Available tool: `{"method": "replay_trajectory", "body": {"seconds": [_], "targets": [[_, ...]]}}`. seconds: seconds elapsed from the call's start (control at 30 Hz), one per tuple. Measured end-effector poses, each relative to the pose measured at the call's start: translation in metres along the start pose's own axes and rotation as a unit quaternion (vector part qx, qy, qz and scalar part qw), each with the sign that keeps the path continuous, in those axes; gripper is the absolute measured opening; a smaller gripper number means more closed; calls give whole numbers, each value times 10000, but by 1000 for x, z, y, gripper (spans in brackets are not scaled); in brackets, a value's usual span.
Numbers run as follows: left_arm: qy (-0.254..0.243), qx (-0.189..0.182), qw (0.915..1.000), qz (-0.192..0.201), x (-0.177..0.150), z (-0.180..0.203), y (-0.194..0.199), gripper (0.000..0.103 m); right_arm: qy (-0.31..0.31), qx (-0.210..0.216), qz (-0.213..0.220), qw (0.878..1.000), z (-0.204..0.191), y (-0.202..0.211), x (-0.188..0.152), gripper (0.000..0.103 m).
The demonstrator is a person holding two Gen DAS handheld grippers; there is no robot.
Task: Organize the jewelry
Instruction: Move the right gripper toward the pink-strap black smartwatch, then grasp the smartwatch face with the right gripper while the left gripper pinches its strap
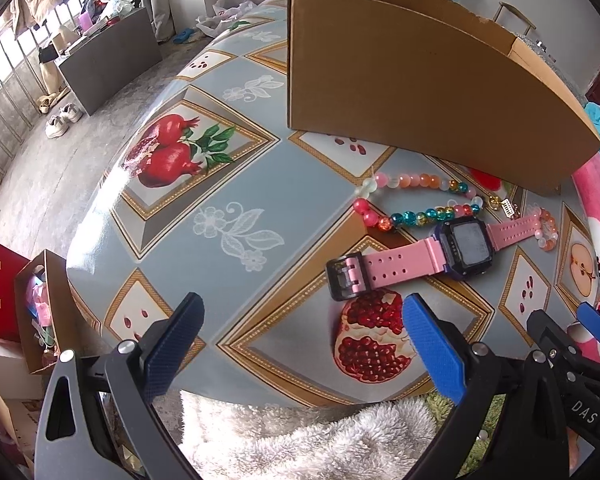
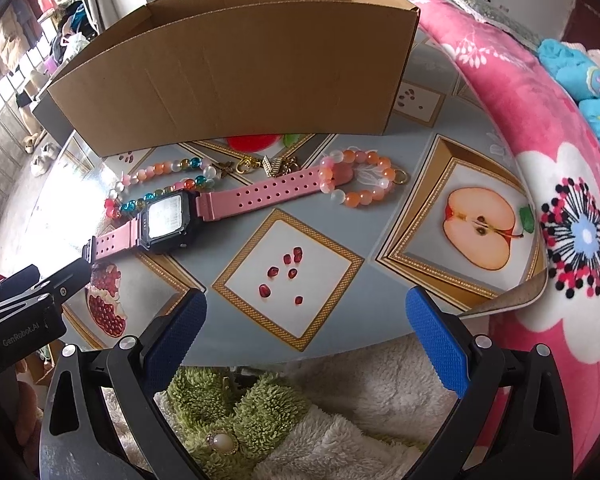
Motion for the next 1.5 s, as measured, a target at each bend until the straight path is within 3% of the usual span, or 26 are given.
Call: {"method": "replay_trajectory", "body": {"seconds": [0.27, 0.97, 1.1, 1.3, 1.4, 1.5], "targets": [[-296, 35, 9994, -184, -4, -6, -19, 97, 260, -59, -334, 9991, -10, -21, -8, 96], [-775, -302, 9963, -227, 12, -9, -39, 99, 239, 49, -147, 9996, -7, -27, -2, 96], [-897, -393, 9952, -36, 8, -9, -36, 99, 308, 110, -253, 9991, -8, -29, 2, 97], [-1475, -699, 9860, 335, 9, -5, -27, 97, 317, 362, -340, 9983, -2, -33, 13, 96], [-1804, -1151, 9741, 733, 11, 4, -10, 92, 69, 669, -342, 9971, 8, -31, 21, 96], [-1996, -1682, 9613, 875, 12, 14, 1, 82, -88, 974, -311, 9947, 15, -28, 32, 96]]}}
Point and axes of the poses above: each gripper's, at about its wrist camera, not at the fingertips, and y roughly against the way its jaws point, z to its right, x to its top, the point moved 1 cm from there along -y, roughly the way its jaws point, and after that the axes turned 15 degrees about z, right-handed, at the moved point
